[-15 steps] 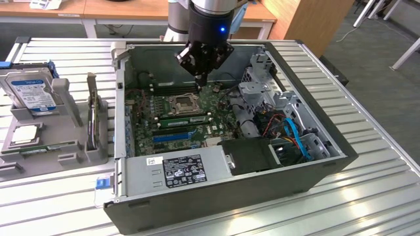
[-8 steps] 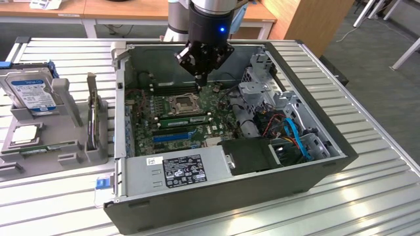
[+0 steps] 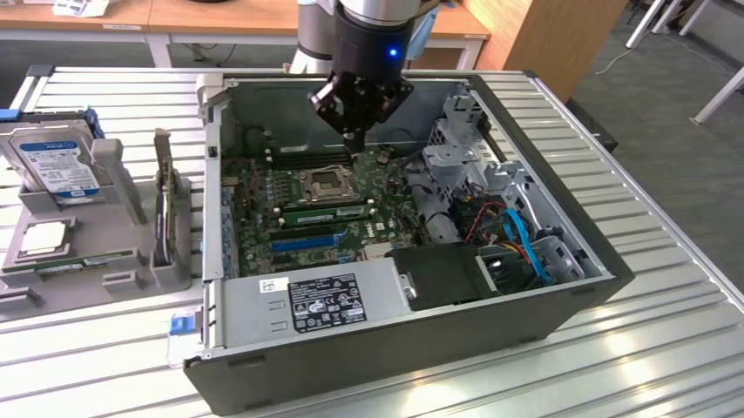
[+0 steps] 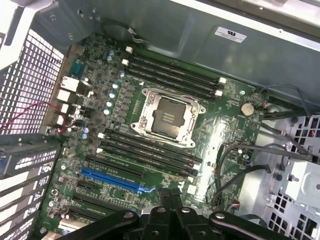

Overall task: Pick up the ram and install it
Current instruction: 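Press down the ram until it locks into place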

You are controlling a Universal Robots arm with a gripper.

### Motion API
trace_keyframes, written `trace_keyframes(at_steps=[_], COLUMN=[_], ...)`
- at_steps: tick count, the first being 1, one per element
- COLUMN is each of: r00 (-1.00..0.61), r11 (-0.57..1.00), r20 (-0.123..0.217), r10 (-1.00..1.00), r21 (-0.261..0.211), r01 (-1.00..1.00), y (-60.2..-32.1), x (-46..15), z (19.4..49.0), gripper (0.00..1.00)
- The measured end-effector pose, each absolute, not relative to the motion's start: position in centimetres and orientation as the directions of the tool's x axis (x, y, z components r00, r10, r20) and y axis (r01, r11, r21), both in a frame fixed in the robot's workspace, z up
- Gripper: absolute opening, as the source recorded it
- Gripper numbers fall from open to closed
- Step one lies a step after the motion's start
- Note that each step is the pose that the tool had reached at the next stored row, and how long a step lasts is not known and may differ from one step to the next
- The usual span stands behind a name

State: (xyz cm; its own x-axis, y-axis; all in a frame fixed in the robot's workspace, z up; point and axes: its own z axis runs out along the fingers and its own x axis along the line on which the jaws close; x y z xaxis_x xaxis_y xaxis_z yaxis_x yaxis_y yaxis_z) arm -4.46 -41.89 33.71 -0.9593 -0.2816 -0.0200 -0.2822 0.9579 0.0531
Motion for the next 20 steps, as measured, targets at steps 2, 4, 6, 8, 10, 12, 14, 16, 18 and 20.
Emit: trace_keyframes(at_steps=[2, 4, 6, 8, 10, 12, 14, 16, 18, 20], r00=[-0.96, -0.96, -0.96, -0.964, -0.97, -0.977, -0.982, -0.987, -0.991, -0.994], r11=[0.958, 0.958, 0.958, 0.962, 0.969, 0.975, 0.981, 0.986, 0.99, 0.993], r20=[-0.012, -0.012, -0.012, -0.011, -0.011, -0.011, -0.011, -0.011, -0.01, -0.009], r10=[-0.281, -0.281, -0.28, -0.265, -0.241, -0.214, -0.186, -0.158, -0.131, -0.106], r21=[0.057, 0.058, 0.058, 0.058, 0.058, 0.058, 0.058, 0.058, 0.058, 0.058], r01=[-0.281, -0.281, -0.28, -0.266, -0.242, -0.214, -0.187, -0.158, -0.132, -0.106], y=[-41.89, -41.89, -41.9, -41.89, -41.89, -41.89, -41.89, -41.89, -41.89, -41.89], x=[-4.45, -4.46, -4.46, -4.45, -4.45, -4.46, -4.46, -4.47, -4.47, -4.47], z=[33.72, 33.72, 33.72, 33.71, 33.71, 33.71, 33.71, 33.7, 33.71, 33.7], gripper=[0.1, 0.1, 0.1, 0.1, 0.1, 0.1, 0.1, 0.1, 0.1, 0.1])
